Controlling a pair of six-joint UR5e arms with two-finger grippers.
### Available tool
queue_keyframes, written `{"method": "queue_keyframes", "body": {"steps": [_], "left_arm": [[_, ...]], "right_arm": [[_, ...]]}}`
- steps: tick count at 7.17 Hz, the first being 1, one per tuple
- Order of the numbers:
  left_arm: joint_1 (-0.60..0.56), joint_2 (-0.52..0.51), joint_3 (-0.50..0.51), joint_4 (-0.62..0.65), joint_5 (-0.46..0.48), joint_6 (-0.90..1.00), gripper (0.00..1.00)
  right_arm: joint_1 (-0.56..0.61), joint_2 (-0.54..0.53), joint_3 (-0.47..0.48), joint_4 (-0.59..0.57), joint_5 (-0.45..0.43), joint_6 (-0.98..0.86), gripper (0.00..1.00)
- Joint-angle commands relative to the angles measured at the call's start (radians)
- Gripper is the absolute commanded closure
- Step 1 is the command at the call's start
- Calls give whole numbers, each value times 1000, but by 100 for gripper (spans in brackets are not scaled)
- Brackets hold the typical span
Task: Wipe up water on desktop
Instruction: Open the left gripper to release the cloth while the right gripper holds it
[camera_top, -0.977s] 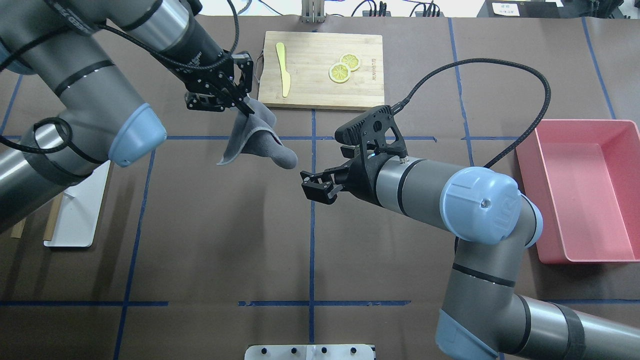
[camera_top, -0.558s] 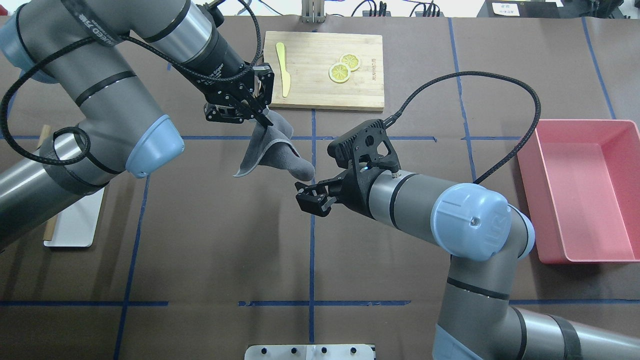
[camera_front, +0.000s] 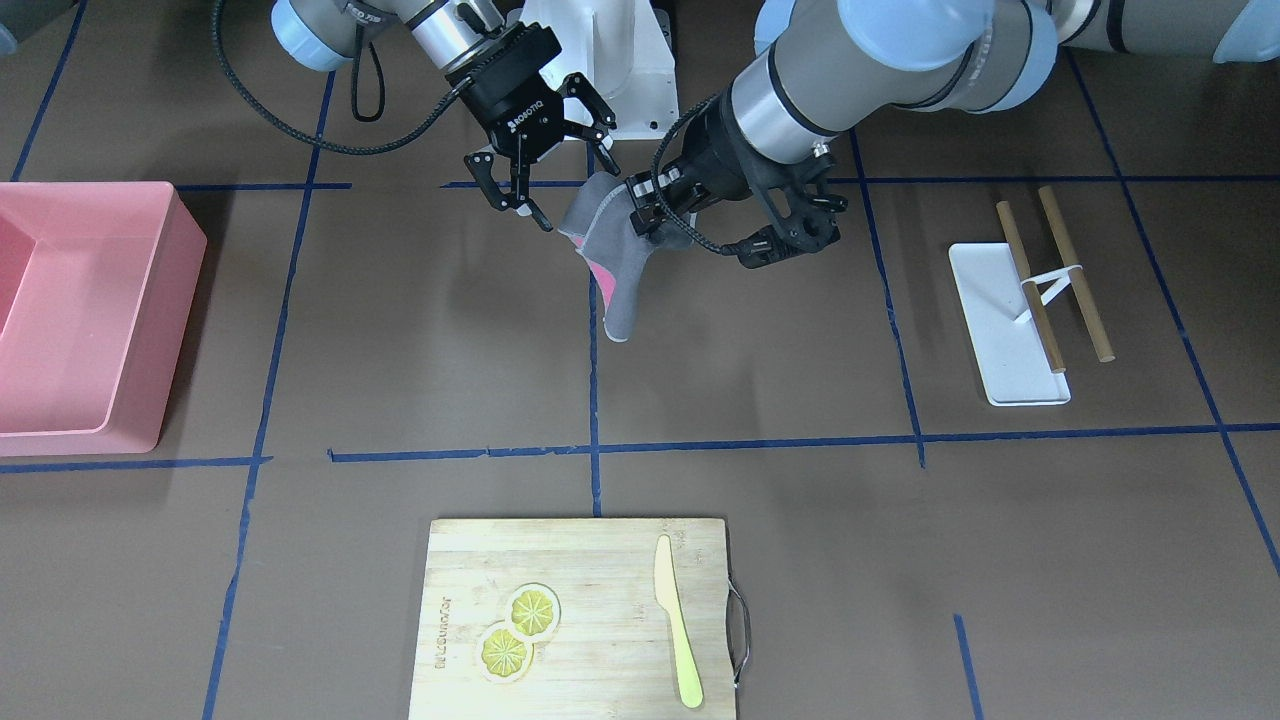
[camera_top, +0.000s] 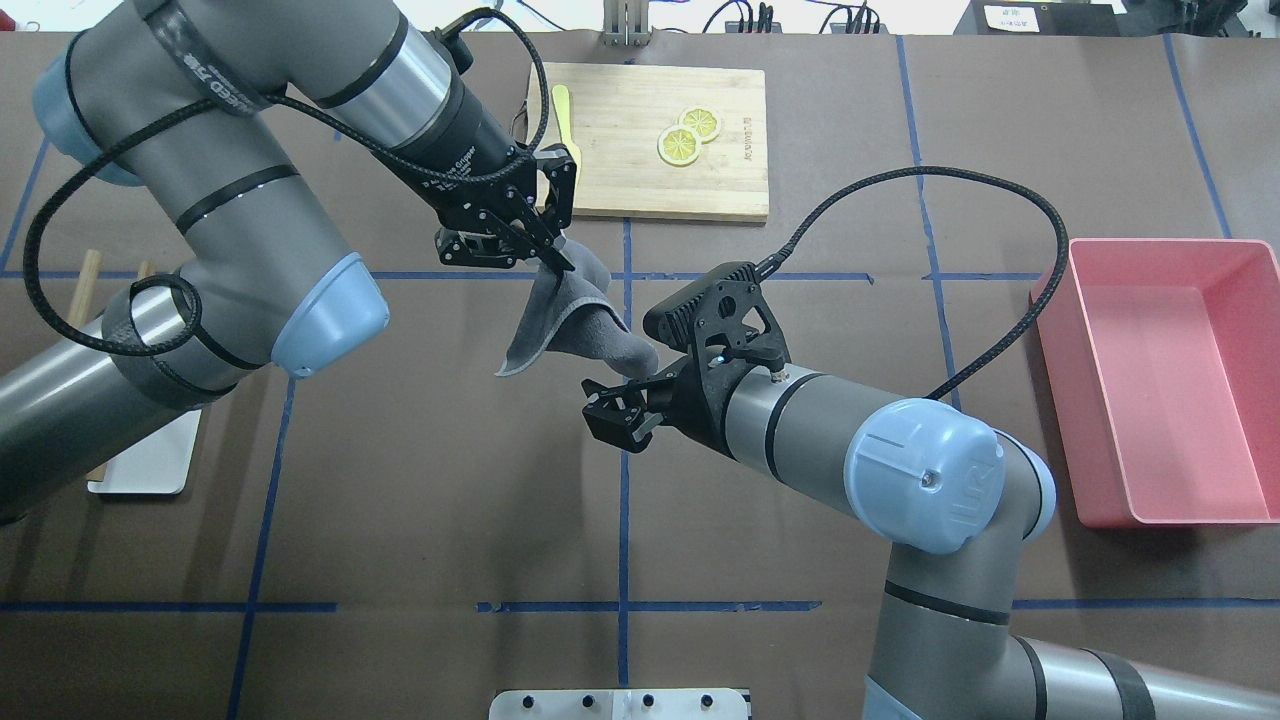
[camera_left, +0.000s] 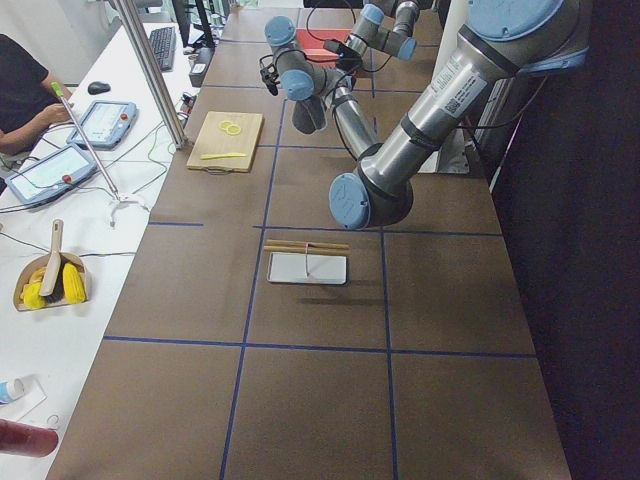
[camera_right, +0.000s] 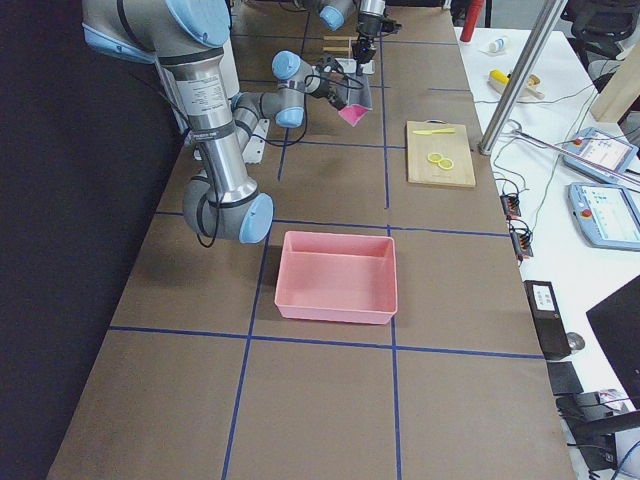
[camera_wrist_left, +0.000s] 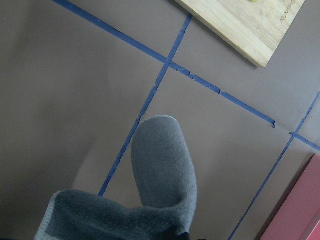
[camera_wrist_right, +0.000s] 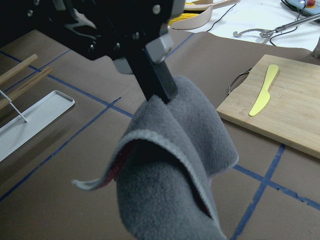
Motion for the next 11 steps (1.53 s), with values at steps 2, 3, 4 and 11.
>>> {"method": "queue_keyframes", "body": {"steps": [2, 3, 4, 11], "left_arm": [[7, 0, -5, -4, -2, -3, 100], [7, 2, -3, -4, -2, -3, 100], [7, 2, -3, -4, -2, -3, 100], [9, 54, -8, -184, 8, 20, 0]], "right_arm": [[0, 0, 2, 1, -11, 2, 9], [0, 5, 8, 1, -11, 12, 42], [0, 5, 6, 1, -13, 13, 71], [3, 3, 25, 1, -13, 18, 100]]}}
